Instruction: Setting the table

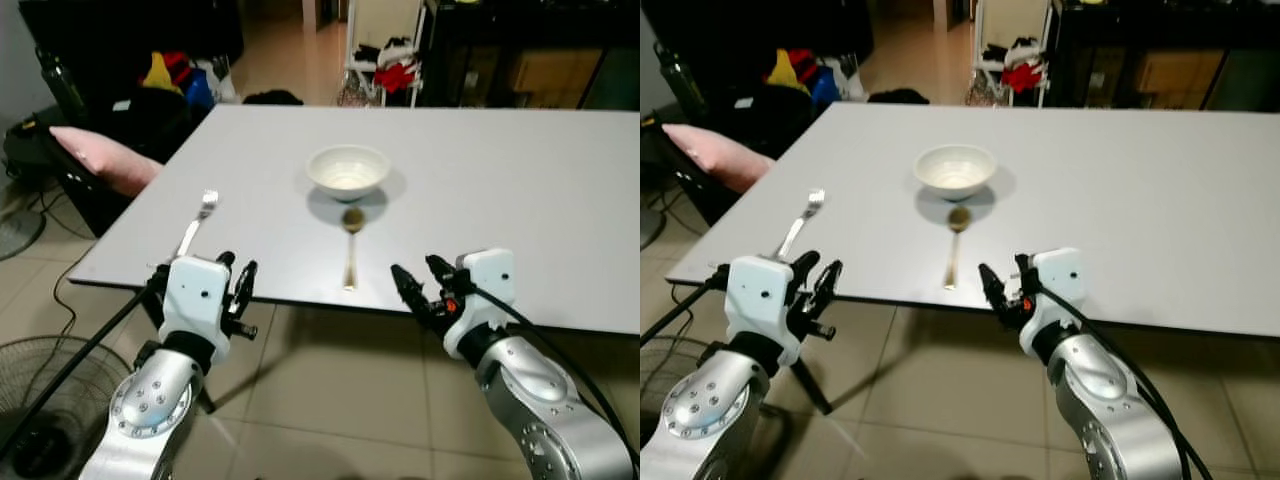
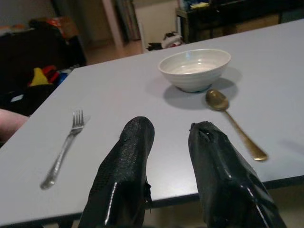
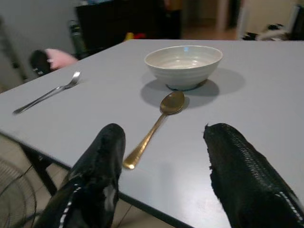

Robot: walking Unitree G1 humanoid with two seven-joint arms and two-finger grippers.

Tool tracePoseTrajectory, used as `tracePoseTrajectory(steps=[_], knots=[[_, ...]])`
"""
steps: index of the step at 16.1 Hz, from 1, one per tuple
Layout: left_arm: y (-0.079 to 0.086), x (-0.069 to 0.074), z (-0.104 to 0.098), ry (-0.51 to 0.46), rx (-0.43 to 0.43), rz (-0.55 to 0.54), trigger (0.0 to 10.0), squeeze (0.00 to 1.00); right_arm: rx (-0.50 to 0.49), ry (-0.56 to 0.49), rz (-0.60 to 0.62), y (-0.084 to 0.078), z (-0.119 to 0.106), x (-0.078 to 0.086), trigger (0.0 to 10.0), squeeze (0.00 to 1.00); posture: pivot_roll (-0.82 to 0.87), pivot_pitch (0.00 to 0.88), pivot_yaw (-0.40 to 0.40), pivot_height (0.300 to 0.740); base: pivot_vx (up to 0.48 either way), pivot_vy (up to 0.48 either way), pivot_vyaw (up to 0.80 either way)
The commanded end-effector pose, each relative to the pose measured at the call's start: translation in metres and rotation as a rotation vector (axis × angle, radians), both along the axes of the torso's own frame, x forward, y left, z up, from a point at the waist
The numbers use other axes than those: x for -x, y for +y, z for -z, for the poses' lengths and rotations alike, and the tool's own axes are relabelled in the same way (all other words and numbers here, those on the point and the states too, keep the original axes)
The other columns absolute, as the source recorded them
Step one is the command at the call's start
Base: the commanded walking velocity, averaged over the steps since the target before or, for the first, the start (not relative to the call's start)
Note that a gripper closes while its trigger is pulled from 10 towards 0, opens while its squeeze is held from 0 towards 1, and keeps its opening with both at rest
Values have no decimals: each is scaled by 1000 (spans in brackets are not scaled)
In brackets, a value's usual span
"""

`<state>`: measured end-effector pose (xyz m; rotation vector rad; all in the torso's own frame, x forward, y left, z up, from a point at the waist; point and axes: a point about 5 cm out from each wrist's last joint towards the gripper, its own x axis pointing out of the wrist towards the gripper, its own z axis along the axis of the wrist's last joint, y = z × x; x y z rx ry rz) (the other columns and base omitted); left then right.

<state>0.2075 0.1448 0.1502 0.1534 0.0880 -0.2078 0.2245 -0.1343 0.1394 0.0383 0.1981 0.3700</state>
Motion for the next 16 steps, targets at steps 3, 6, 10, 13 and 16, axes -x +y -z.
tracePoseTrajectory(steps=[3,6,10,13,16], knots=[[3,6,2,6,3,-19,10000,0,10,-15,-64,3,-2,3,10000,1000,-66,0,76,740,0,-480,0],[7,11,6,23,16,-55,10000,0,21,-18,-107,3,-1,5,10000,1000,-61,0,70,740,0,0,800],[10,19,8,41,69,-83,10000,1000,85,-84,-150,0,-4,4,10000,1000,-58,0,64,740,0,0,800],[17,18,3,-17,31,-133,10000,1000,71,-121,-132,-5,-6,0,10000,1000,-55,0,63,740,0,0,800],[21,15,-2,-45,23,-182,10000,1000,50,-100,-95,-10,-4,-1,10000,1000,-45,0,61,740,0,0,800]])
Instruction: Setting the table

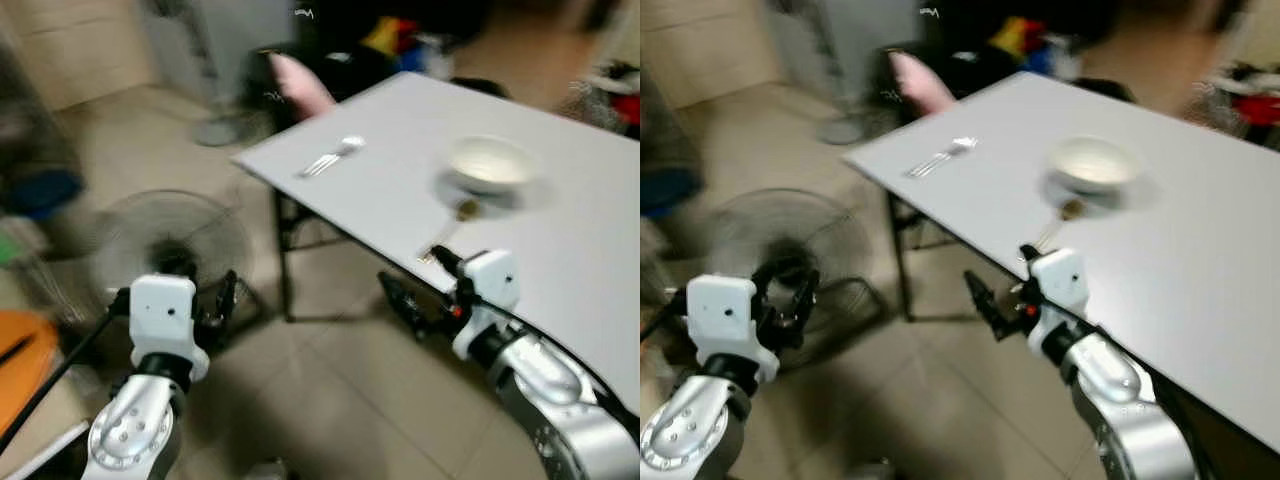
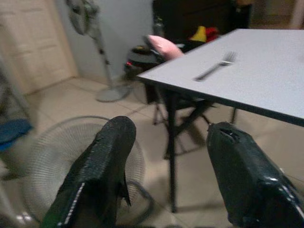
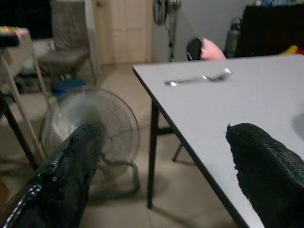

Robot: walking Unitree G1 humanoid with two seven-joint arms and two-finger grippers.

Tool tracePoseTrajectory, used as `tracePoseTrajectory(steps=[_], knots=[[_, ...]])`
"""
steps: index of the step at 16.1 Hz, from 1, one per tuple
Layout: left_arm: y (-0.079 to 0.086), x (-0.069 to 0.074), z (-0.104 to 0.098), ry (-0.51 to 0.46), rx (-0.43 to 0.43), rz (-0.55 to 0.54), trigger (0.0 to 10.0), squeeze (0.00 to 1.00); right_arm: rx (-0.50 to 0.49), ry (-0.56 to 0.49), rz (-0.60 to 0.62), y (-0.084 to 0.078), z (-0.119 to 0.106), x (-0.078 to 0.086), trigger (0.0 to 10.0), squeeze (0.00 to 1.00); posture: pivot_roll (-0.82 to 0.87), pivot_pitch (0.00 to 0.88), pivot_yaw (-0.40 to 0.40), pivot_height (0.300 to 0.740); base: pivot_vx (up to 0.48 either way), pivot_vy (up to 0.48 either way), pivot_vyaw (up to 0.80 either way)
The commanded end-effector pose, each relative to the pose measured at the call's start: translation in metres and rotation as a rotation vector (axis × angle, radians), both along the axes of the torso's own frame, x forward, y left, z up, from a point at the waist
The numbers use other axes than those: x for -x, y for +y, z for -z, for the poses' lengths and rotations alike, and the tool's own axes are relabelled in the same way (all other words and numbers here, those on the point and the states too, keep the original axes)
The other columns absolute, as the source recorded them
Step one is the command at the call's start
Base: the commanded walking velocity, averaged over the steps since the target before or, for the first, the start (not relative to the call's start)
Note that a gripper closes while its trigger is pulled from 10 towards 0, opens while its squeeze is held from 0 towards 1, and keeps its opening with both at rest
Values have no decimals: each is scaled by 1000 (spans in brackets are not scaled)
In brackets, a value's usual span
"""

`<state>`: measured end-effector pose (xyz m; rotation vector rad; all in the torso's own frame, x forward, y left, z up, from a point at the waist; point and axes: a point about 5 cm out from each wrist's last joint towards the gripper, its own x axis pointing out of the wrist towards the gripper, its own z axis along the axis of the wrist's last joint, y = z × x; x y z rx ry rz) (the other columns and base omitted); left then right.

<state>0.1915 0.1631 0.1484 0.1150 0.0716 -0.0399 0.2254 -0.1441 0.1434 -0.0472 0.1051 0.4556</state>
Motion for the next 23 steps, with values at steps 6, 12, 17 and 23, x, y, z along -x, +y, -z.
tracePoseTrajectory(steps=[6,12,17,23], knots=[[1,-6,-6,-25,-131,35,10000,729,-7,8,38,3,6,4,10000,1000,-48,0,87,740,0,0,800],[3,-17,-8,-51,-151,48,10000,596,6,-4,95,-1,6,6,10000,1000,-74,0,124,740,0,0,800],[0,-18,-9,-63,-145,51,10000,506,-47,1,99,2,4,5,10000,1000,-78,0,115,740,0,0,800],[3,-9,-6,-45,-125,34,10000,302,-77,44,114,6,10,3,10000,1000,-52,0,92,740,0,0,800]])
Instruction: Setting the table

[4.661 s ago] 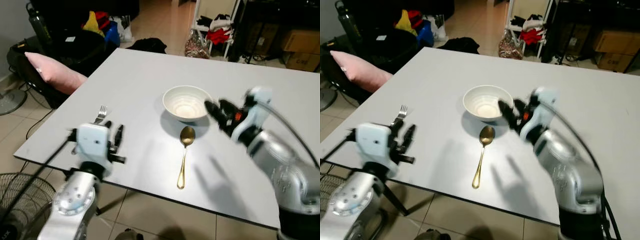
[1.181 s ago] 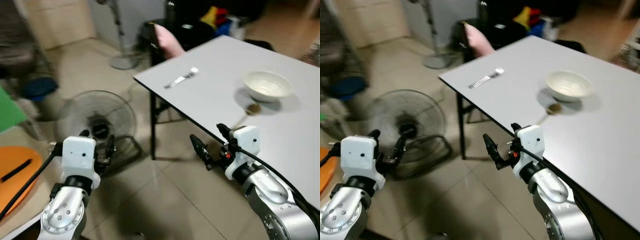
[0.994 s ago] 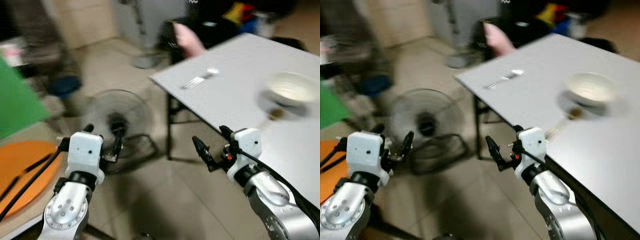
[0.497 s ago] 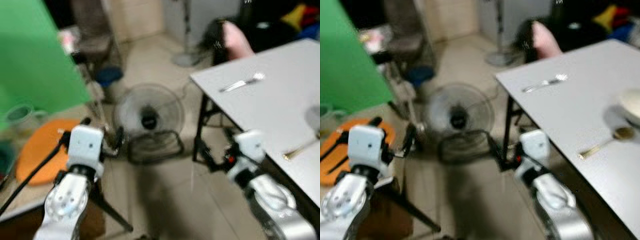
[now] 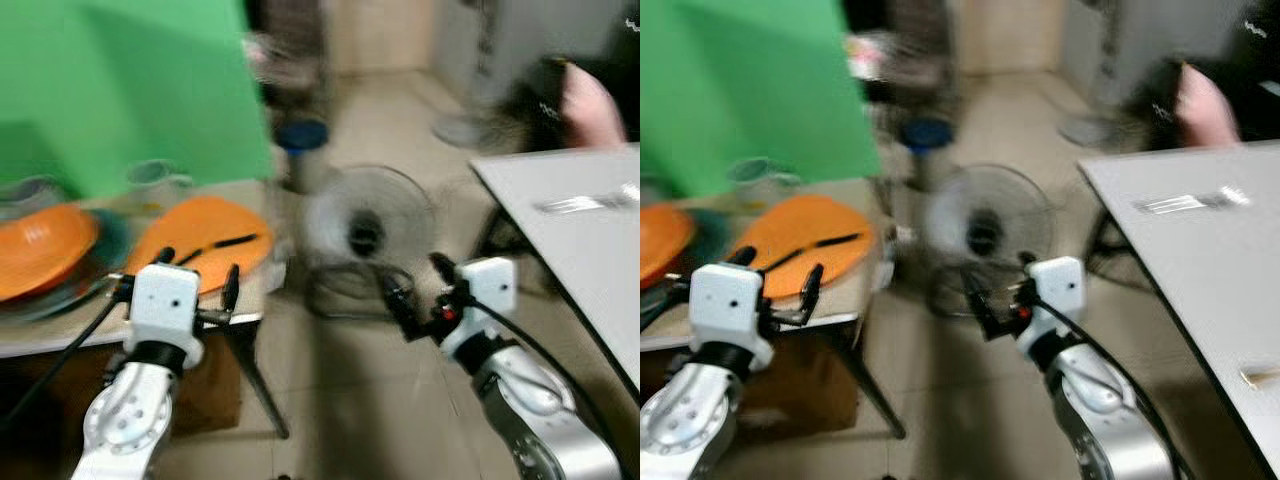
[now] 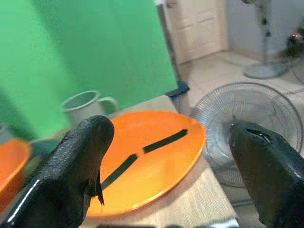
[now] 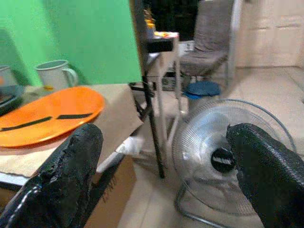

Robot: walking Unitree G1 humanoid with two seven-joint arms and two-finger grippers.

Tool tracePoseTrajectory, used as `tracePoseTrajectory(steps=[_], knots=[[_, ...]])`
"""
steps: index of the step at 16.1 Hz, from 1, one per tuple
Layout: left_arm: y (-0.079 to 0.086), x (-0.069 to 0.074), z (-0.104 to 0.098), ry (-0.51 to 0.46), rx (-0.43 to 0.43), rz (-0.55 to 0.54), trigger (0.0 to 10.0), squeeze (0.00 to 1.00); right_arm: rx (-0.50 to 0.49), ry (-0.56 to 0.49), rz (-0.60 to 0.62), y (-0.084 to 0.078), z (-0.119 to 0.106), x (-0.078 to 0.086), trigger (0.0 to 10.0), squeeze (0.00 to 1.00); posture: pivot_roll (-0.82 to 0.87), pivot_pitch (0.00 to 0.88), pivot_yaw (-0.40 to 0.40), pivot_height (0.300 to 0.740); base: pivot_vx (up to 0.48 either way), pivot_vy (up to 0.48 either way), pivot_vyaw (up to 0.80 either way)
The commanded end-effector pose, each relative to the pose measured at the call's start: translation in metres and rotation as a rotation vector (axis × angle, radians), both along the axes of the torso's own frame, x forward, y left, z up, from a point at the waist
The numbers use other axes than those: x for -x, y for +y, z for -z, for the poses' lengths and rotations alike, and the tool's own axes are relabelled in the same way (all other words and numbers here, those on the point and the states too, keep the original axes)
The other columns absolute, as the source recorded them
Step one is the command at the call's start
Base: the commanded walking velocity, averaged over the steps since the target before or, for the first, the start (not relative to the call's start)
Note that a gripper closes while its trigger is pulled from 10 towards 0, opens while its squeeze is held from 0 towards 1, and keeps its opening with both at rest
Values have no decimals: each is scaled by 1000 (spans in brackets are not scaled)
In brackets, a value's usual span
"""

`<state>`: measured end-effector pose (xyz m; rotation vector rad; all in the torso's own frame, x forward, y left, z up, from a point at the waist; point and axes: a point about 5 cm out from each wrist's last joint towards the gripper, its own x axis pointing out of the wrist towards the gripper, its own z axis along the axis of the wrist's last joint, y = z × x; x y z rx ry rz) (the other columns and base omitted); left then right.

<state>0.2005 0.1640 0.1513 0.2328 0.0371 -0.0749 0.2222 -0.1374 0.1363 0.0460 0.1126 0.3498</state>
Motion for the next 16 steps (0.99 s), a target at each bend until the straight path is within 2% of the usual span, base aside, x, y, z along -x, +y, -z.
tracePoseTrajectory(steps=[1,2,4,10,16], knots=[[2,0,-3,-13,-9,-5,10000,278,-5,40,50,-4,6,-3,10000,1000,-47,0,90,740,0,0,0],[1,0,-5,-16,-8,-2,10000,235,-9,52,67,-5,7,-5,10000,1000,-46,0,90,740,0,322,0],[2,-1,-5,-17,-10,1,10000,216,-23,55,70,-4,6,-5,10000,1000,-46,0,90,740,0,339,0],[5,-1,-5,0,-17,12,10000,212,-45,73,104,-4,6,-8,10000,1000,-39,0,91,740,0,364,0],[8,-2,-11,-29,-8,-10,10000,208,-77,88,80,2,5,-11,10000,1000,-29,0,81,740,0,301,0]])
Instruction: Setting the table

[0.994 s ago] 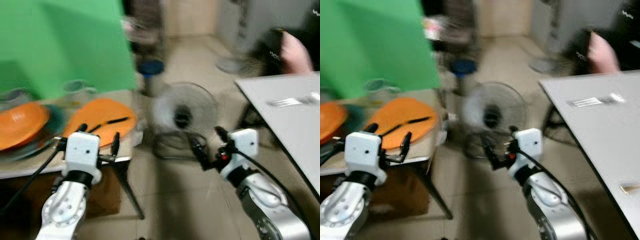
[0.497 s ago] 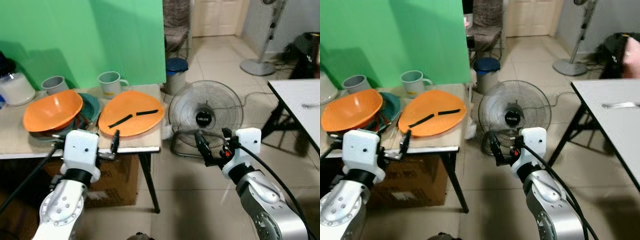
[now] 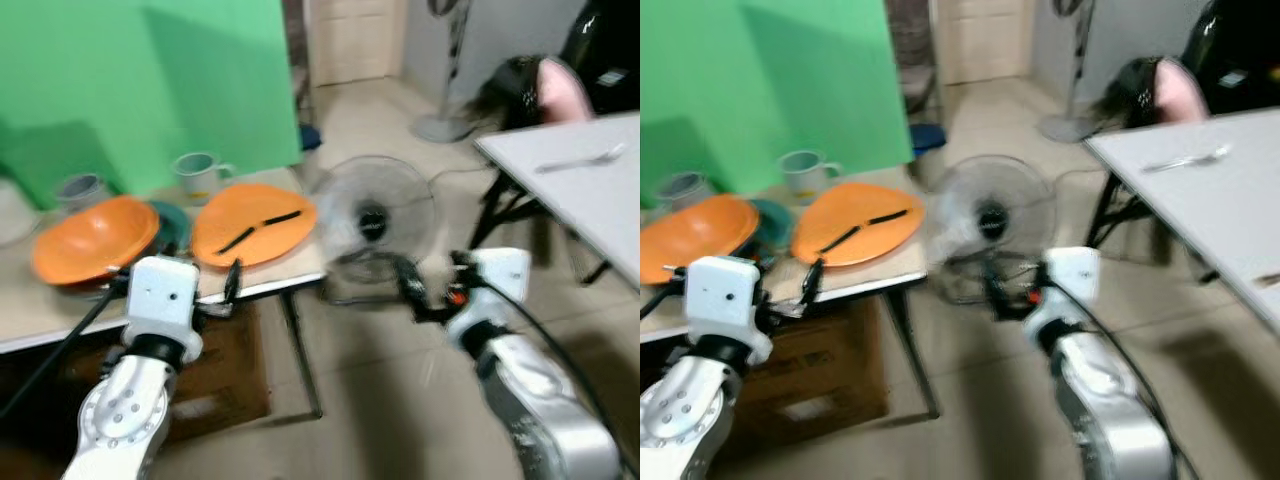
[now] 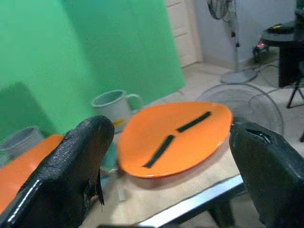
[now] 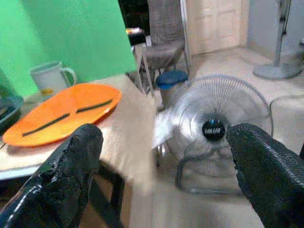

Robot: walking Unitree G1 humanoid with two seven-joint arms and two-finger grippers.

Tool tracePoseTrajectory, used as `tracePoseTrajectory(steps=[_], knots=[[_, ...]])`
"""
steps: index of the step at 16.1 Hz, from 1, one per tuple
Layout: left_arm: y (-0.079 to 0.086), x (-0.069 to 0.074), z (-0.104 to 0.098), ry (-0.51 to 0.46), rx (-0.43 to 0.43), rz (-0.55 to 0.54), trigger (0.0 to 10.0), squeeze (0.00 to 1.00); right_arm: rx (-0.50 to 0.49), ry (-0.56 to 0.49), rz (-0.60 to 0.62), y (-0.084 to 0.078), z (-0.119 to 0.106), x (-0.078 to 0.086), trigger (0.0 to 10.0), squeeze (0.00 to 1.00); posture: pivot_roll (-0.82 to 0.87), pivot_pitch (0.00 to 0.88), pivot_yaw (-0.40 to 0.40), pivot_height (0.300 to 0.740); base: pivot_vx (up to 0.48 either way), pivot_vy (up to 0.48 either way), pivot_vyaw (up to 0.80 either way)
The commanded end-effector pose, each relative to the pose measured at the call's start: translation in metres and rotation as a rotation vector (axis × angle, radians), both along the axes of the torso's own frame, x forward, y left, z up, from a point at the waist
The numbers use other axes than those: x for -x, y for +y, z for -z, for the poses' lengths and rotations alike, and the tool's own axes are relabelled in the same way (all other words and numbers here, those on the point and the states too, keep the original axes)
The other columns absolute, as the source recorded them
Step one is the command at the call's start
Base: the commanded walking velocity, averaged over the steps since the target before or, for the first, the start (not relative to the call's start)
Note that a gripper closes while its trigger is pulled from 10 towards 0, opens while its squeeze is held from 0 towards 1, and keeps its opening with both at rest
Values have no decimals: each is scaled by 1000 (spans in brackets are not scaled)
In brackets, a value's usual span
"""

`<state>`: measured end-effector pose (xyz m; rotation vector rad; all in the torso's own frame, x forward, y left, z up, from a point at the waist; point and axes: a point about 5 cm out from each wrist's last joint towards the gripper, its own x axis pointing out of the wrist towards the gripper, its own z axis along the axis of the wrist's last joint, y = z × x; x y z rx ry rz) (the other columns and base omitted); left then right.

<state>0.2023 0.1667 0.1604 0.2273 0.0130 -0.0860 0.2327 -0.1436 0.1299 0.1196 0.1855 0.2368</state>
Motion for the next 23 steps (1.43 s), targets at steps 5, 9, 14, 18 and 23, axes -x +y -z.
tracePoseTrajectory(steps=[5,9,14,18,23], knots=[[7,-3,-6,-18,27,-43,10000,267,-27,-7,-91,14,-5,-5,10000,1000,-24,0,76,740,0,0,0],[7,-2,-8,-16,34,-33,10000,271,-12,-25,-129,18,-9,-13,10000,1000,-16,0,70,740,281,0,400],[2,0,-6,-3,11,10,10000,271,-27,-56,-111,17,-15,-22,10000,1000,-11,0,64,740,306,0,320],[0,1,-7,1,4,20,10000,271,-31,-62,-119,18,-16,-24,10000,1000,-6,0,58,740,305,0,0],[-1,2,-7,3,-7,31,10000,275,-25,-75,-154,22,-18,-27,10000,1000,-3,0,51,740,305,0,160]])
